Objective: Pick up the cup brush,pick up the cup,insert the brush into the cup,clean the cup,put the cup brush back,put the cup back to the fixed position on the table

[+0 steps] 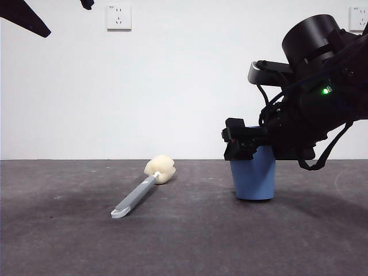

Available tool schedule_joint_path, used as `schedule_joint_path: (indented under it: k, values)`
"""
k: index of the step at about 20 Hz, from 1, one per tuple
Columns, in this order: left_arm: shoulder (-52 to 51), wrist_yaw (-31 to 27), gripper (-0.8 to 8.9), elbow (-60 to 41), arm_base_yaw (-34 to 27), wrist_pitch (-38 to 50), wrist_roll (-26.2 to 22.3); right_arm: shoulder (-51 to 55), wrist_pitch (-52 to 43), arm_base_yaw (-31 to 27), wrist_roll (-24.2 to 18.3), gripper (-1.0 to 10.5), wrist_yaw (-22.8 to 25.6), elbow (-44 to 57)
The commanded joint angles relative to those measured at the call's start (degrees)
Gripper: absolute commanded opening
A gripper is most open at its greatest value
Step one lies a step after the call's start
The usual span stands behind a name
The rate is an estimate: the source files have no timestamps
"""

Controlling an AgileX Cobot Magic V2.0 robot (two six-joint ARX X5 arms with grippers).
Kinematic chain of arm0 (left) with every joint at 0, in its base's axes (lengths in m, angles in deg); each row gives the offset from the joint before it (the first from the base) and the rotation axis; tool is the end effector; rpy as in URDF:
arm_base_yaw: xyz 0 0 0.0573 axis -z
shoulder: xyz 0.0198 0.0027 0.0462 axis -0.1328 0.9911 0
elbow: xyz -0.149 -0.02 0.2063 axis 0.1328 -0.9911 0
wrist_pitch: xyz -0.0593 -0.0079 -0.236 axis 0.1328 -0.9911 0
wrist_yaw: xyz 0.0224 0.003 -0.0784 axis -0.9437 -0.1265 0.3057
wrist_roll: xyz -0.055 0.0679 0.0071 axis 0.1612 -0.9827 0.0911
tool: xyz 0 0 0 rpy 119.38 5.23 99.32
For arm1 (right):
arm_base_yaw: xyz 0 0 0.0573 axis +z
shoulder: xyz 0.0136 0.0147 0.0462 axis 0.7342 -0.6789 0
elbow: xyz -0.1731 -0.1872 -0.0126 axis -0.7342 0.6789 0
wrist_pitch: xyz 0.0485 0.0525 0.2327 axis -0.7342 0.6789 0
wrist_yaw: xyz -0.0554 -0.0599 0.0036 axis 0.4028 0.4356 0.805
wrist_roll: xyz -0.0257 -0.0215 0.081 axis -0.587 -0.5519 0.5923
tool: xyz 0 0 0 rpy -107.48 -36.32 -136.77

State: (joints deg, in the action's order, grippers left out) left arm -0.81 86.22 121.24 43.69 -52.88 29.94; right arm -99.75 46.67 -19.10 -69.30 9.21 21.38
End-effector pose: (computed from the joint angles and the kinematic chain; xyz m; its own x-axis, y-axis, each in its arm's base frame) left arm 0.1685 -0.1253 0.2931 0.6136 -0.4838 -0.6240 0.4164 0.8697 -0.2648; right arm 0.3060 0.1549 0.1171 0.8491 0.3360 -0.4075 -0.3799 0.9246 -0.0293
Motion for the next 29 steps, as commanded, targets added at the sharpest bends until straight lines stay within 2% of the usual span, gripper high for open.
schedule_joint_path:
  k: [1, 9, 13, 15, 17, 20, 24, 27, 29]
  values:
    - [-0.1, -0.1, 3.76, -0.4, 0.0, 0.0, -0.7, -1.5, 5.0, 0.0, 0.8, 4.3, 0.0, 1.3]
    - [-0.1, -0.1, 3.76, -0.4, 0.0, 0.0, -0.7, 5.2, 10.1, 0.0, 1.2, 4.5, 0.2, 1.3]
    - [-0.1, -0.2, 3.76, -0.4, 0.0, 0.2, -0.7, 13.0, 15.1, 0.0, -0.7, 4.6, 0.0, 1.3]
    - [-0.1, -0.2, 3.76, -0.4, 0.0, 0.1, -0.7, 18.4, 18.7, 0.0, -1.4, 5.1, 0.0, 1.3]
    - [-0.1, -0.1, 3.76, -0.4, 0.0, 0.1, -0.7, 24.7, 26.2, 0.1, -0.8, 5.1, 0.0, 1.3]
    - [-0.1, 0.2, 3.76, -0.4, 0.0, -0.9, -0.7, 35.4, 42.0, 0.8, 2.5, 5.0, -0.3, 1.3]
    - [-0.1, 1.7, 3.75, -0.4, 0.0, -6.3, -3.8, 48.5, 64.1, 3.3, 4.5, 5.0, -7.9, 0.0]
    - [-0.1, 5.1, 3.73, -0.4, 0.0, -9.6, -6.1, 53.4, 75.5, 4.6, 7.5, 4.9, -12.4, -3.0]
    - [-0.1, 6.6, 3.72, -0.4, 0.0, -11.2, -7.2, 54.8, 79.3, 5.0, 9.1, 3.6, -16.9, -4.8]
